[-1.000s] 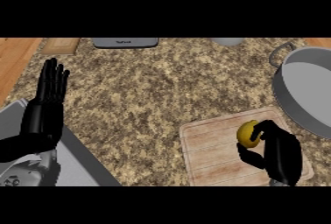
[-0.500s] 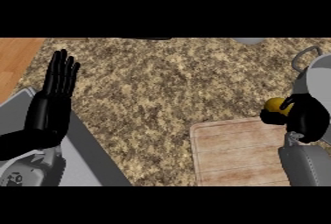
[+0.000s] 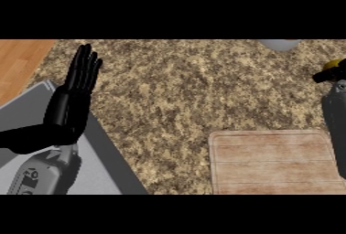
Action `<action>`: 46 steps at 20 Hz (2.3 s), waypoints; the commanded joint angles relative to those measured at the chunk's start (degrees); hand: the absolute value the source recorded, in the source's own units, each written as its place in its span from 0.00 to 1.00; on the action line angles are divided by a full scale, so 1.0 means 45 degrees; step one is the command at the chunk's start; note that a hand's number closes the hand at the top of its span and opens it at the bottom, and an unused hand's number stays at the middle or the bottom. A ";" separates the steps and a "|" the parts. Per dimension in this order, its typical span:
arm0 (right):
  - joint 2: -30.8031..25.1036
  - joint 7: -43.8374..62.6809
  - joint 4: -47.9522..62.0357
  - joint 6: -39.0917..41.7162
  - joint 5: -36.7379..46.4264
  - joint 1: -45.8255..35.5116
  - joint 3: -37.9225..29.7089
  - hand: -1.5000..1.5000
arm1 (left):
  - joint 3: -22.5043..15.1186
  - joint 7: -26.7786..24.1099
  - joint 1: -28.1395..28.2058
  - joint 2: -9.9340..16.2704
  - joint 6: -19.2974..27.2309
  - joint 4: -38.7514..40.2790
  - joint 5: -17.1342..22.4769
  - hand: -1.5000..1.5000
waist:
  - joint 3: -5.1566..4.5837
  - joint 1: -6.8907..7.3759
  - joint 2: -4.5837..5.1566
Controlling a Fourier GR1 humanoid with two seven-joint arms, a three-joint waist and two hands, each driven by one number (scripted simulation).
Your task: Pick the lemon from the cutting board and place it in the pot
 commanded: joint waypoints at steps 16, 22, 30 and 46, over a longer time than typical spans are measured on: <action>-0.1643 0.3682 0.5910 0.0205 0.4378 -0.4709 -0.1867 1.00 | -0.0250 0.0060 0.1506 -0.0691 0.0177 0.1075 -0.0376 0.50 | -0.0132 -0.0682 -0.0136; -0.1911 0.3571 0.6731 -0.0579 0.4801 -0.4449 -0.2645 1.00 | -0.0119 -0.0358 0.2159 -0.0839 0.0212 0.1010 -0.0560 0.50 | -0.0122 -0.1153 -0.0280; -0.1993 0.2621 0.7193 -0.1817 0.4501 -0.3469 -0.3912 1.00 | 0.0564 -0.0426 0.2423 -0.0544 -0.0114 0.1271 -0.0466 0.50 | -0.0110 -0.1747 -0.0428; -0.1853 0.1938 0.8693 -0.2644 0.1856 -0.1714 -0.7719 0.00 | 0.0446 -0.0760 0.3199 -0.1213 -0.0070 0.0912 -0.0872 0.50 | -0.0100 -0.1849 -0.0440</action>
